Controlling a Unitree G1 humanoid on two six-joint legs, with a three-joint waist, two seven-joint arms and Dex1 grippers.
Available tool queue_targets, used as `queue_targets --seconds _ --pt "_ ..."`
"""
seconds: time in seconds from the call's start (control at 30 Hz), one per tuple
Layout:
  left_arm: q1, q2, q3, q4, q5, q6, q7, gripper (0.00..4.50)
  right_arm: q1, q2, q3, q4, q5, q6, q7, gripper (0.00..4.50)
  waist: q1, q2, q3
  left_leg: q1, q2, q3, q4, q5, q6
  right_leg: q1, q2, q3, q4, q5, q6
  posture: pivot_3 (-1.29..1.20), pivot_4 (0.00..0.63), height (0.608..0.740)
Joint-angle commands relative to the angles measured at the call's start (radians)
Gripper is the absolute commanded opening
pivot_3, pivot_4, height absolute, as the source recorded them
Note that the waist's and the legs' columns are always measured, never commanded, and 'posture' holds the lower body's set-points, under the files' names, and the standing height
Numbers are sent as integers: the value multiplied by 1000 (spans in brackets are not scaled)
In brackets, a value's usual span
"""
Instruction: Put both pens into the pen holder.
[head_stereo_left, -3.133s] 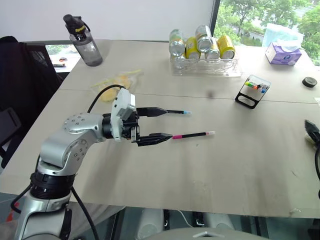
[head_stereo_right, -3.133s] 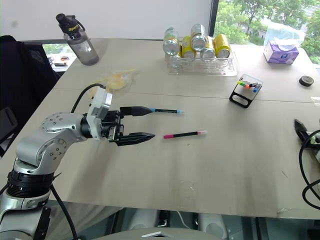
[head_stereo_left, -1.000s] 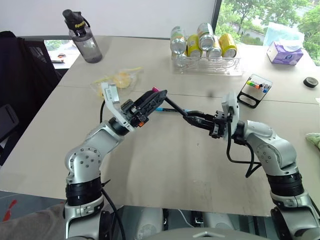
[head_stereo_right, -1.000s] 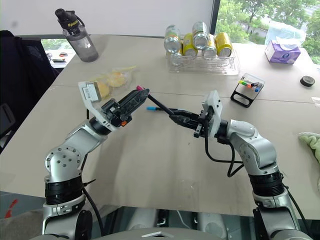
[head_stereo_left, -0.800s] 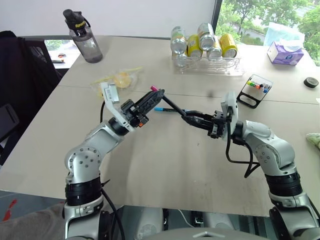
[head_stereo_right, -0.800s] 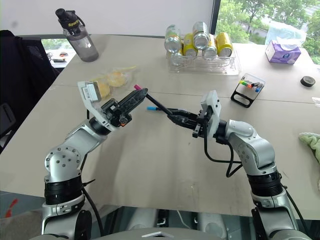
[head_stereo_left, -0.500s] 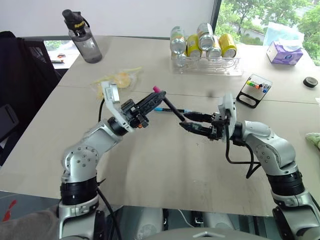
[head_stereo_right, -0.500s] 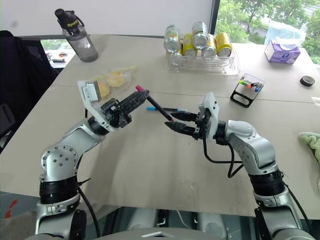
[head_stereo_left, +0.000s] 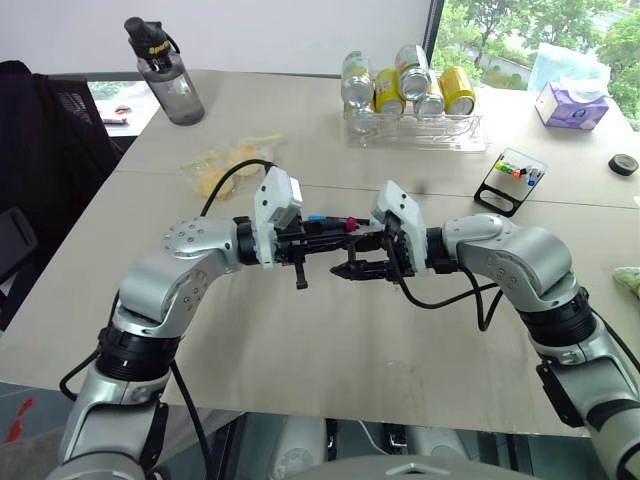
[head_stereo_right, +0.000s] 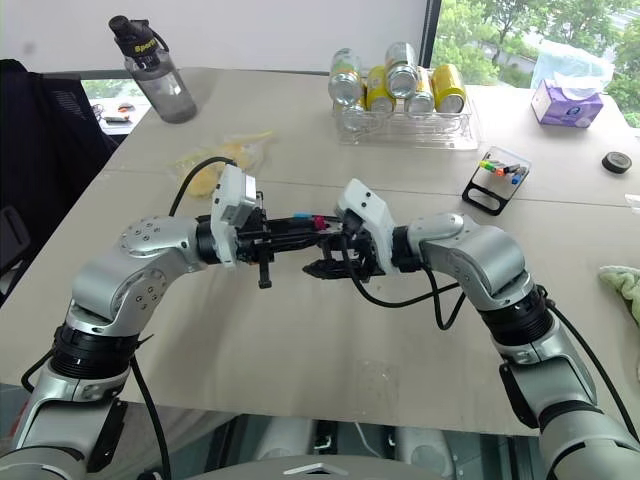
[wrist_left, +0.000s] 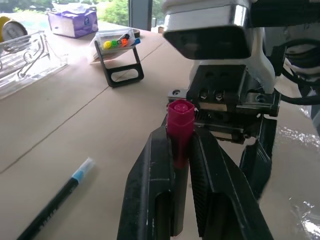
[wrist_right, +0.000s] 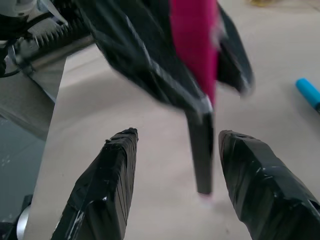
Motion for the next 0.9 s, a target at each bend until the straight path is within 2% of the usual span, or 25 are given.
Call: queue_targets --seconds 0.03,0.17,0.2,0.33,0.4,0.43,0.5,0.6,0.7,0.77,0.8,0.9 --pt "-15 1 -3 -9 29 -27 -26 0 -32 16 -19 -20 17 45 -24 2215 0 0 0 0 0 0 0 0 0 0 0 0 0 0 0 0 150 739" --pt "-15 -15 -4 -7 50 -30 -23 0 -33 21 -34 -31 26 69 -36 651 0 0 0 0 0 0 0 0 0 0 0 0 0 0 0 0 150 739" --pt "-15 -18 -5 -6 54 -30 -23 0 -33 22 -36 -32 26 72 -37 130 0 0 0 0 0 0 0 0 0 0 0 0 0 0 0 0 150 739" --pt "-23 -29 -2 7 50 -17 -32 0 -35 17 -37 -37 21 70 -39 79 -1 0 0 0 0 0 0 0 0 -1 0 0 1 0 0 0 150 739" --pt "-33 -42 11 23 61 -23 -9 1022 -31 -19 -17 -45 -14 22 -21 79 -1 0 0 0 0 0 0 0 0 -1 0 0 1 0 0 0 150 739" --pt "-38 -48 16 29 70 -29 3 1298 -29 -36 -8 -47 -31 0 -14 77 -1 0 0 0 0 0 0 0 0 -1 0 0 1 0 0 0 150 739" --pt "-51 -62 42 33 56 0 38 2276 -18 -76 -11 -23 -91 -102 -7 77 2 0 0 0 0 0 0 0 1 -1 0 -1 0 0 0 0 150 739" --pt "-34 -45 62 1 43 22 39 3438 45 -135 -71 20 -159 -350 42 77 1 0 0 0 0 0 0 -1 1 -1 0 0 0 0 0 0 150 739" --pt "-10 -23 58 -21 85 14 55 3438 117 -194 -134 64 -240 -624 75 77 3 0 0 -1 0 0 0 -1 1 -1 0 0 -1 0 0 0 150 739" --pt "0 -17 65 -36 93 32 85 3438 145 -271 -145 103 -333 -793 100 77 2 0 0 -1 0 0 0 -1 1 -1 0 0 -1 0 0 0 150 739" --pt "3 -17 68 -43 91 42 95 3438 152 -295 -147 115 -358 -845 111 77 2 0 1 -1 0 0 0 -1 1 -1 0 0 -1 0 0 0 150 739" --pt "26 -17 89 -115 59 98 138 3438 167 -335 -266 95 -357 -900 56 77 -1 0 1 0 0 0 0 0 1 -1 0 0 0 0 0 0 150 739"
